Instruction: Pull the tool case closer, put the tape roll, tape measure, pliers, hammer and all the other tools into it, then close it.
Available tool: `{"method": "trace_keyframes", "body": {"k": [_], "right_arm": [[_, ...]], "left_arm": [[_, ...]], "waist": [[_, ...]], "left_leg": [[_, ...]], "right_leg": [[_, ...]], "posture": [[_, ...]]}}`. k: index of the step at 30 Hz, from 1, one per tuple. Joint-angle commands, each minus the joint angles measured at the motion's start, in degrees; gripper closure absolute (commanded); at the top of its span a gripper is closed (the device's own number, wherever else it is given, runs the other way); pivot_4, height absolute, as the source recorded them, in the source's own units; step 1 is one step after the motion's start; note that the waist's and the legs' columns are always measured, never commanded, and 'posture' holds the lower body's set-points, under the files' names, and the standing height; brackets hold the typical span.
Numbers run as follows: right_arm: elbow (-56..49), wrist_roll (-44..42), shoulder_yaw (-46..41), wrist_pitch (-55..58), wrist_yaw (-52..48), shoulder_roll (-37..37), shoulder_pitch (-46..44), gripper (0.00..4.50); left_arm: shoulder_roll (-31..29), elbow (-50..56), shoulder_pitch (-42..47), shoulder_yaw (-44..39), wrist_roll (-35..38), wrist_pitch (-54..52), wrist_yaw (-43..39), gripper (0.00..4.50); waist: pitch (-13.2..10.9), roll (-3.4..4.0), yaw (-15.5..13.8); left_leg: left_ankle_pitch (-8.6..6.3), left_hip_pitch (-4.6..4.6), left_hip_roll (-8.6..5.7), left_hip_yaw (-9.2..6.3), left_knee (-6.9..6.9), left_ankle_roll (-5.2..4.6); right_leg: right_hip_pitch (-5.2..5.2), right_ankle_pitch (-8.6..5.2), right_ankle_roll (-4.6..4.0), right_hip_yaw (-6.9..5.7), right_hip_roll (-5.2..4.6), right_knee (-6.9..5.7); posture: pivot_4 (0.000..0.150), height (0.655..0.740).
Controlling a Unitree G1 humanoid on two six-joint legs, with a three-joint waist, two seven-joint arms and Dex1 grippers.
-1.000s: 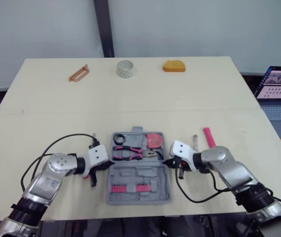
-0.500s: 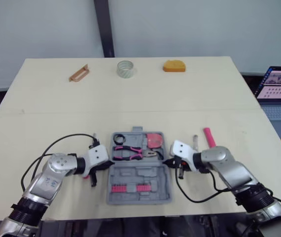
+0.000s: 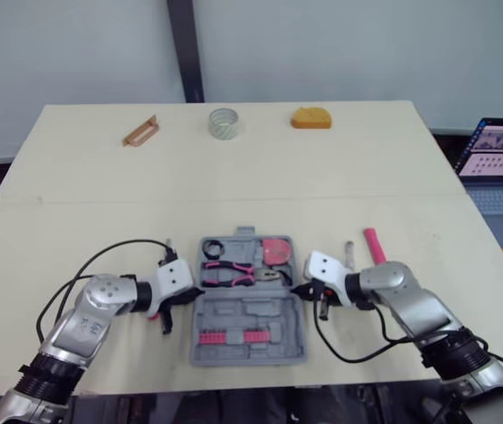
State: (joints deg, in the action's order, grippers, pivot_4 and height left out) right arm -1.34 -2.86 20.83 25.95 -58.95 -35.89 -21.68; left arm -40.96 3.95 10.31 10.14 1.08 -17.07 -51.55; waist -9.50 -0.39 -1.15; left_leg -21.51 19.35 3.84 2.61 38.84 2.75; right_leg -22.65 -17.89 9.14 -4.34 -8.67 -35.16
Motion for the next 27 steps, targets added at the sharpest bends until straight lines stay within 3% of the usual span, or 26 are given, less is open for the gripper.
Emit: {"method": "trace_keyframes", "body": {"k": [1,6,10,12,13,15,20,22,27], "right_arm": [[0.7,-0.6,-2.3,-1.7,-0.8,-1.7,0.6,4.48],[-0.4,-4.9,-6.7,-1.4,-2.0,-2.2,1.5,4.48],[-4.4,-15.2,-17.1,3.5,-5.1,-4.7,4.2,4.48],[-5.0,-18.8,-21.2,5.7,-6.3,-6.6,5.7,4.5],[-3.6,-20.7,-25.1,7.1,-6.5,-8.3,6.6,4.25],[0.6,-23.2,-31.7,7.9,-7.4,-11.6,8.5,3.59],[15.6,-23.3,-42.3,3.3,-6.8,-16.8,11.0,1.07],[21.8,-22.0,-44.5,0.2,-6.1,-18.0,11.5,0.06],[30.5,-20.6,-46.8,-5.3,-3.4,-17.6,12.1,0.02]], "left_arm": [[-2.0,0.4,-1.3,-1.9,0.3,0.6,-0.5,4.5],[-3.3,2.3,-1.9,-5.9,3.7,-1.2,-1.1,4.5],[-4.8,6.4,-4.2,-16.1,13.2,-7.3,-3.5,4.5],[-6.0,6.7,-5.5,-20.0,15.6,-9.2,-4.1,3.98],[-7.2,5.8,-7.1,-23.8,17.2,-10.0,-4.9,3.71],[-8.9,3.6,-10.0,-30.4,19.2,-10.5,-5.4,2.7],[-10.4,-5.1,-17.6,-42.9,20.1,-8.3,-5.3,0.1],[-10.5,-10.6,-18.6,-46.2,19.7,-5.9,-4.4,0.0],[-9.4,-20.7,-19.5,-50.2,19.5,-0.2,-2.3,0.0]], "waist": [[0.0,0.01,0.0],[0.0,0.04,0.0],[-0.3,0.08,0.0],[-0.3,0.09,-0.1],[-0.3,0.09,-0.1],[-0.4,0.08,-0.1],[-0.4,0.07,0.1],[-0.4,0.06,0.5],[-0.4,0.05,1.4]], "left_leg": [[0.0,0.0,0.0,0.0,-0.01,0.0],[0.0,0.0,0.0,0.0,-0.03,0.0],[-0.01,0.04,0.0,0.0,0.01,-0.01],[-0.03,0.09,0.0,0.0,0.02,-0.05],[-0.05,0.09,0.0,-0.01,0.01,-0.05],[-0.07,0.09,0.0,0.0,0.02,-0.07],[-0.19,0.07,0.0,0.09,0.04,-0.14],[-0.2,0.02,0.01,0.12,0.02,-0.13],[-0.21,0.0,0.01,0.14,0.01,-0.11]], "right_leg": [[0.0,0.0,0.0,0.0,0.0,0.01],[0.0,0.0,0.0,0.0,0.0,0.03],[-0.01,0.0,0.01,0.0,0.0,0.02],[-0.02,0.01,0.02,0.0,-0.01,0.04],[-0.02,0.01,0.02,0.0,-0.01,0.06],[-0.02,0.01,0.02,0.0,-0.01,0.09],[0.0,0.01,0.02,0.01,-0.01,0.18],[0.0,0.01,0.02,0.01,-0.01,0.17],[0.01,0.01,0.02,0.02,-0.02,0.16]], "posture": [[0.15,0.74],[0.15,0.74],[0.15,0.74],[0.15,0.74],[0.15,0.74],[0.15,0.74],[0.15,0.74],[0.15,0.74],[0.15,0.74]]}}
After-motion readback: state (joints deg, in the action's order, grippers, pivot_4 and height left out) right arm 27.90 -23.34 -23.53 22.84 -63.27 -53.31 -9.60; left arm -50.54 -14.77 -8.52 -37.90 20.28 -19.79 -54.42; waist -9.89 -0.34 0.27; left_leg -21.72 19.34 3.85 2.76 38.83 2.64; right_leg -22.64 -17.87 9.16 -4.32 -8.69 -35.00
